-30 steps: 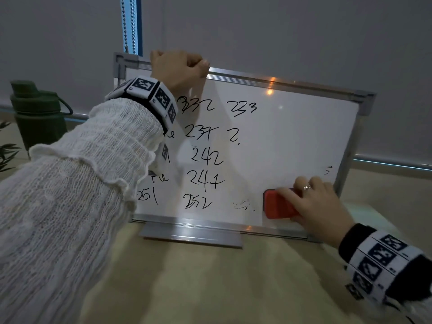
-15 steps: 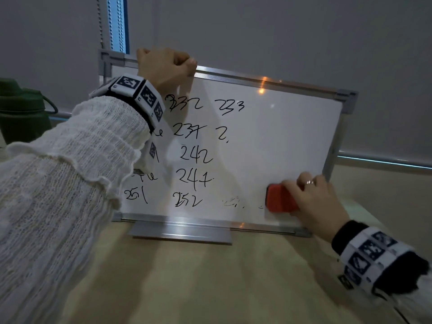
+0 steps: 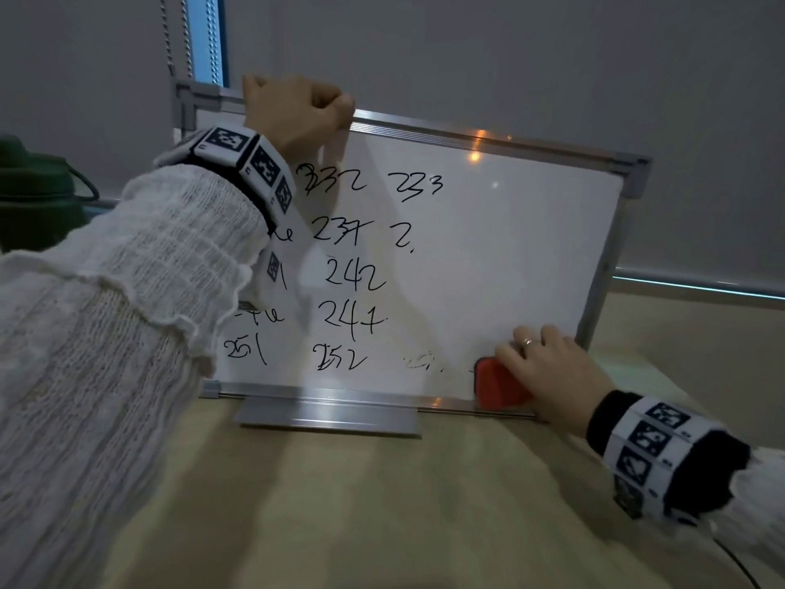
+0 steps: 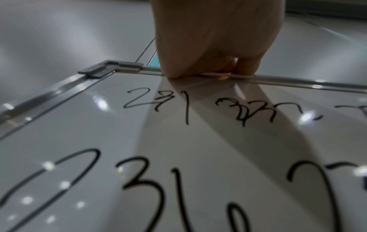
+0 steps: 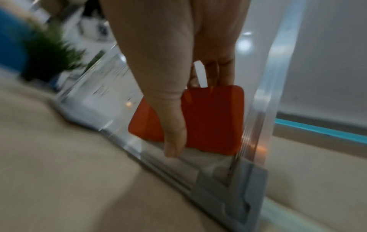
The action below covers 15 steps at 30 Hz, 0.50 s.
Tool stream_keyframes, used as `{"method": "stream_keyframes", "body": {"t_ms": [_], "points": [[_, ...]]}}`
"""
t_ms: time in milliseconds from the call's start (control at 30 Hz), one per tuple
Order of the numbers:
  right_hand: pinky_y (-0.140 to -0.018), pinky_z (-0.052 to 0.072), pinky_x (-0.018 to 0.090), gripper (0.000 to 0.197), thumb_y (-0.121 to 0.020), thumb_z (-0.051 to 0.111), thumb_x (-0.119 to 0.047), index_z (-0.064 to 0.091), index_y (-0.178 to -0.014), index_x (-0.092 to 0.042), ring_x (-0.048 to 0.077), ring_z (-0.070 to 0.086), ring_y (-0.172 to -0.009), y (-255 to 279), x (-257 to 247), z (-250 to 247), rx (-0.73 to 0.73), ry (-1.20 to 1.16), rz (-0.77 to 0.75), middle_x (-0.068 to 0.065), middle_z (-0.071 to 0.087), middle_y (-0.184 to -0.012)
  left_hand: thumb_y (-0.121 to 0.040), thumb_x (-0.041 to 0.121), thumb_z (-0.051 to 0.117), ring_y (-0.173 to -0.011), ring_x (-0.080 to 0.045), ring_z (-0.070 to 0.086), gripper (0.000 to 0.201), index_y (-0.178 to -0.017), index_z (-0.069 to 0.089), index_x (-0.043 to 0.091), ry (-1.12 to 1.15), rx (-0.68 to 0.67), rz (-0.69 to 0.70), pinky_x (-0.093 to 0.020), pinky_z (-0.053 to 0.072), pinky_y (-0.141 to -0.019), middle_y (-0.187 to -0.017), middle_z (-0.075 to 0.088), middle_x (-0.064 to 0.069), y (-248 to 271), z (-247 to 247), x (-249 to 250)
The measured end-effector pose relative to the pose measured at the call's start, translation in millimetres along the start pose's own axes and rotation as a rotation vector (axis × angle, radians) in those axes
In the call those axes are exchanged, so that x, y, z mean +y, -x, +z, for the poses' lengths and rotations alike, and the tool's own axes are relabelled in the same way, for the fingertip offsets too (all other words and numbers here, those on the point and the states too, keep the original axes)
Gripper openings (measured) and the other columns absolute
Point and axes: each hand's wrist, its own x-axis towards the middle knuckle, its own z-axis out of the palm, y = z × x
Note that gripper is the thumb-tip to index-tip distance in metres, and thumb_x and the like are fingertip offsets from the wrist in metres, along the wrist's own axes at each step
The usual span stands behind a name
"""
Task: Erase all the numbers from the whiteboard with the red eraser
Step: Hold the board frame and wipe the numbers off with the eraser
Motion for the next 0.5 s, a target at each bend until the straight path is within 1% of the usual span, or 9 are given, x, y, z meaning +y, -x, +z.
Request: {"method": "stream_keyframes", "body": {"t_ms": [67, 133, 200, 233, 300, 367, 400, 433, 500], "points": [[-0.037, 0.038, 0.033, 0.075, -0.030, 0.088, -0.008, 0.039, -0.087, -0.008, 0.034, 0.049, -0.053, -14.4, 19.9, -17.0, 0.010, -0.037, 0.096, 0.019, 0.054, -0.077, -0.095, 0.041, 0.027, -0.082, -0.018, 0.043, 0.044, -0.092, 0.062, 0.015, -0.005, -0.006, -0.005, -0.042, 0.014, -0.107, -0.058, 0.038, 0.007, -0.7, -0.1, -0.3], [-0.039, 0.036, 0.031, 0.070, -0.039, 0.089, -0.017, 0.042, -0.089, -0.005, 0.036, 0.051, -0.059, -27.0, 40.0, -35.0, 0.081, -0.122, 0.242, 0.021, 0.051, -0.080, -0.095, 0.041, 0.027, -0.082, -0.018, 0.043, 0.041, -0.088, 0.059, 0.017, -0.012, -0.008, -0.006, -0.042, 0.016, -0.107, -0.058, 0.037, 0.007, -1.3, 0.7, -0.6], [-0.041, 0.034, 0.031, 0.066, -0.043, 0.089, -0.022, 0.046, -0.088, -0.001, 0.038, 0.051, -0.061, -28.3, 41.4, -39.6, 0.130, -0.178, 0.319, 0.023, 0.051, -0.081, -0.095, 0.040, 0.027, -0.080, -0.019, 0.042, 0.038, -0.086, 0.057, 0.018, -0.010, -0.004, 0.003, -0.042, 0.017, -0.105, -0.057, 0.036, 0.006, -1.1, 1.6, -0.6], [-0.039, 0.035, 0.031, 0.067, -0.041, 0.089, -0.020, 0.045, -0.088, -0.001, 0.037, 0.051, -0.060, -24.4, 33.2, -36.7, 0.105, -0.171, 0.297, 0.023, 0.052, -0.080, -0.095, 0.040, 0.027, -0.080, -0.019, 0.042, 0.038, -0.086, 0.057, 0.018, -0.010, 0.000, 0.009, -0.041, 0.017, -0.105, -0.057, 0.036, 0.006, -1.4, 1.7, -0.5], [-0.033, 0.037, 0.030, 0.071, -0.035, 0.088, -0.010, 0.040, -0.086, -0.005, 0.034, 0.051, -0.055, -10.0, 7.2, -19.4, -0.011, -0.118, 0.181, 0.019, 0.053, -0.078, -0.095, 0.040, 0.028, -0.081, -0.019, 0.043, 0.038, -0.086, 0.058, 0.019, -0.006, 0.007, 0.015, -0.042, 0.017, -0.105, -0.058, 0.037, 0.008, -1.7, 1.4, -1.1], [-0.030, 0.031, 0.024, 0.074, -0.028, 0.088, -0.007, 0.039, -0.084, -0.007, 0.031, 0.050, -0.051, 2.2, -7.3, -3.6, -0.103, -0.084, 0.095, 0.015, 0.055, -0.076, -0.095, 0.041, 0.028, -0.082, -0.018, 0.043, 0.040, -0.087, 0.060, 0.018, -0.003, 0.012, 0.016, -0.041, 0.018, -0.104, -0.058, 0.038, 0.008, -1.4, 0.5, -1.7], [-0.030, 0.028, 0.022, 0.074, -0.028, 0.088, -0.009, 0.040, -0.084, -0.008, 0.030, 0.050, -0.051, 1.7, -5.0, -1.6, -0.110, -0.081, 0.086, 0.014, 0.055, -0.076, -0.095, 0.041, 0.028, -0.082, -0.018, 0.043, 0.042, -0.088, 0.061, 0.016, -0.007, 0.015, 0.016, -0.041, 0.018, -0.104, -0.058, 0.038, 0.008, -1.2, -0.1, -1.8], [-0.030, 0.029, 0.023, 0.073, -0.030, 0.089, -0.011, 0.040, -0.085, -0.008, 0.031, 0.051, -0.053, -3.1, 1.1, -5.8, -0.101, -0.080, 0.102, 0.014, 0.055, -0.078, -0.095, 0.041, 0.028, -0.081, -0.018, 0.043, 0.042, -0.088, 0.061, 0.016, -0.011, 0.016, 0.015, -0.041, 0.019, -0.104, -0.058, 0.038, 0.007, -0.3, -0.9, -1.1], [-0.032, 0.035, 0.030, 0.065, -0.042, 0.089, -0.015, 0.042, -0.086, -0.006, 0.034, 0.053, -0.061, -15.5, 17.7, -19.5, -0.024, -0.123, 0.190, 0.015, 0.052, -0.082, -0.095, 0.040, 0.027, -0.082, -0.018, 0.043, 0.039, -0.087, 0.059, 0.019, -0.016, 0.014, 0.019, -0.041, 0.019, -0.104, -0.058, 0.037, 0.008, 0.3, -1.0, 0.0]]}}
